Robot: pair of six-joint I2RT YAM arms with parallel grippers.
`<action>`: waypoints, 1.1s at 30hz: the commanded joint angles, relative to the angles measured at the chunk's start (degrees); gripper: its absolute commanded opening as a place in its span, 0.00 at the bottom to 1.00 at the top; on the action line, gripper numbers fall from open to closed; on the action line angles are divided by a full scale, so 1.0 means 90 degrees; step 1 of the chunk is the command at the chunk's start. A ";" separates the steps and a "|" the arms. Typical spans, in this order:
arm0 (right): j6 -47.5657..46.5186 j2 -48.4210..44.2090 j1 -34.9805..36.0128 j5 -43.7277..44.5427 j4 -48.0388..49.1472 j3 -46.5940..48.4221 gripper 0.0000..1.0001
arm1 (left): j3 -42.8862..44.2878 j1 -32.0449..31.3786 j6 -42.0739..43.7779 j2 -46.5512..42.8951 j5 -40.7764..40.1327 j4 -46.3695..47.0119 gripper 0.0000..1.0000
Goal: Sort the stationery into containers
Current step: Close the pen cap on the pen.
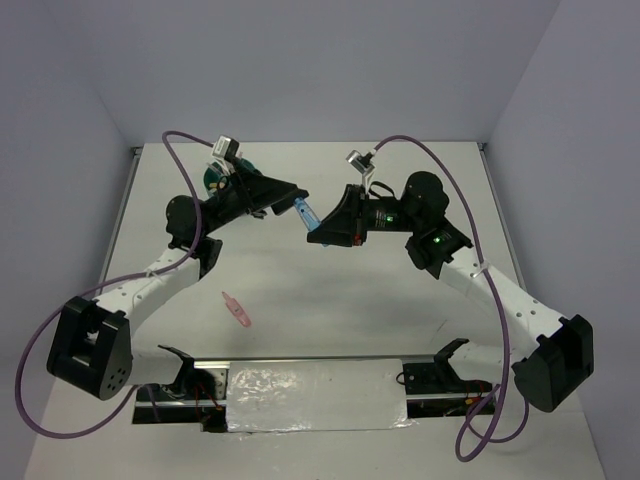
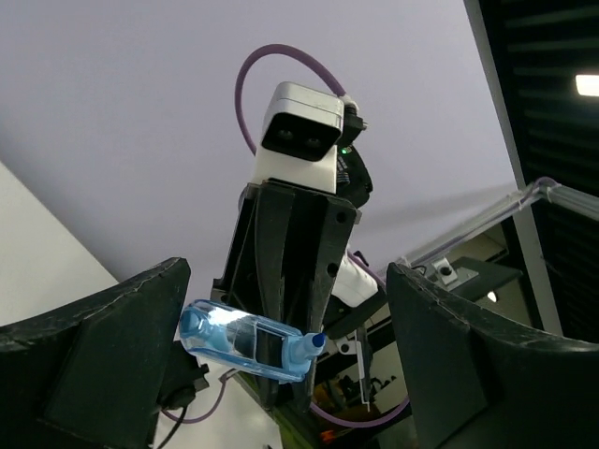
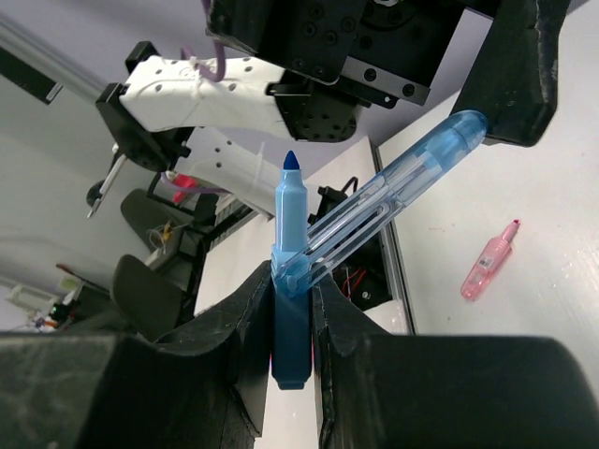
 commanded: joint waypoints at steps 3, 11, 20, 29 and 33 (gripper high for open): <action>-0.0051 -0.0126 0.0015 -0.0222 0.0411 0.0159 0.00 | 0.0165 -0.0082 -0.0434 0.0199 0.0113 0.1359 0.97; -0.0470 -0.0067 0.0015 0.0091 -0.0165 0.0335 0.00 | 0.0351 -0.0219 0.0083 0.0072 0.0249 0.0511 0.82; -0.0930 0.0099 0.0025 0.0648 -0.1034 0.0550 0.00 | 0.0351 -0.0238 0.0190 -0.0016 0.0249 0.0305 0.45; -0.0774 0.0090 0.0025 0.1136 -0.1543 0.0813 0.00 | 0.0634 -0.0306 0.1108 -0.0231 0.0230 -0.1042 0.03; -0.0627 0.0060 0.0035 0.1302 -0.1610 0.0940 0.00 | 0.0654 -0.0355 0.1246 -0.0270 0.0182 -0.1239 0.00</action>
